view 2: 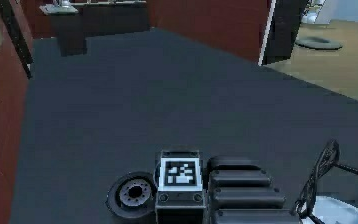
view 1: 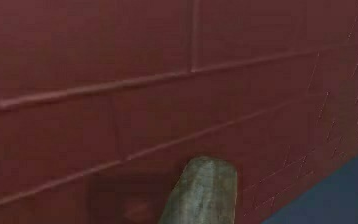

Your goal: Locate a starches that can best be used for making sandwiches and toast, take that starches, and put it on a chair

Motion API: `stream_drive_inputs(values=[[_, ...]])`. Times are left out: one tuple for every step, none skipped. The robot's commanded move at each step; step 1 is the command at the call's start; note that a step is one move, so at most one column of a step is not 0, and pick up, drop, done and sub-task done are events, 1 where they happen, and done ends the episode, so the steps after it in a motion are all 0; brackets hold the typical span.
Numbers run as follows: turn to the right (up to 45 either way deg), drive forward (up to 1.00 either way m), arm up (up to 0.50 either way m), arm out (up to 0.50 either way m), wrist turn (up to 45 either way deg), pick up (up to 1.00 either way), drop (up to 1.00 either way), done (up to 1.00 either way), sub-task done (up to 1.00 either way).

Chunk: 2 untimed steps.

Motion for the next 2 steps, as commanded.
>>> stream_drive_inputs(values=[[-45.0,0.0,0.0,0.0,0.0,0.0,0.0,0.0,0.0],[-42.0,0.0,0.0,0.0,0.0,0.0,0.0,0.0,0.0]])
